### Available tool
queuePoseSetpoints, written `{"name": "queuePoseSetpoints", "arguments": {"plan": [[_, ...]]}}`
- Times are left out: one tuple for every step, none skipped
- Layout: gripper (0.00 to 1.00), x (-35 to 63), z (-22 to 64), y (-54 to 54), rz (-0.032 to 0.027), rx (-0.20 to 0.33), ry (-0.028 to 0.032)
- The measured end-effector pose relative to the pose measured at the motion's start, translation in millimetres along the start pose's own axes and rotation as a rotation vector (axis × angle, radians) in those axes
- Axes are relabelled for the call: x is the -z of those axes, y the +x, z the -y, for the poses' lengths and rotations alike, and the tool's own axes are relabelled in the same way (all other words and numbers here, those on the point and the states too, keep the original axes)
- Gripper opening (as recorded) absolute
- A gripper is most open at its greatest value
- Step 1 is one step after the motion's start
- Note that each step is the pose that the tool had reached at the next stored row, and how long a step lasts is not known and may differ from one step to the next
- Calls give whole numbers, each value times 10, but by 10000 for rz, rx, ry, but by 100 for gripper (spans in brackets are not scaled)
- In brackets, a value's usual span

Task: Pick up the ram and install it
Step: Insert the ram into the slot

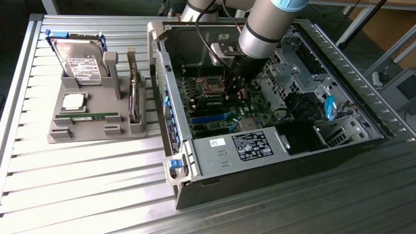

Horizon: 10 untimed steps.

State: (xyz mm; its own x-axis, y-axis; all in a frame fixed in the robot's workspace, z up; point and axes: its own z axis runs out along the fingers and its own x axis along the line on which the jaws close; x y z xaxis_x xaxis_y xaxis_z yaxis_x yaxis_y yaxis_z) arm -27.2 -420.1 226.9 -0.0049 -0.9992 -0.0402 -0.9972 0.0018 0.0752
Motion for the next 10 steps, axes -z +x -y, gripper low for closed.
{"name": "queuePoseSetpoints", "arguments": {"plan": [[11,0,0,0,0,0,0],[11,0,0,0,-1,0,0],[11,0,0,0,0,0,0],[12,-1,1,0,1,2,2],[18,-1,1,0,0,1,0],[18,14,-1,0,-10,-1,-1],[18,38,-2,-2,-12,0,0],[18,65,-5,-3,-14,-1,0],[18,84,-6,-3,-14,-1,0],[18,95,-7,-4,-14,0,0]]}}
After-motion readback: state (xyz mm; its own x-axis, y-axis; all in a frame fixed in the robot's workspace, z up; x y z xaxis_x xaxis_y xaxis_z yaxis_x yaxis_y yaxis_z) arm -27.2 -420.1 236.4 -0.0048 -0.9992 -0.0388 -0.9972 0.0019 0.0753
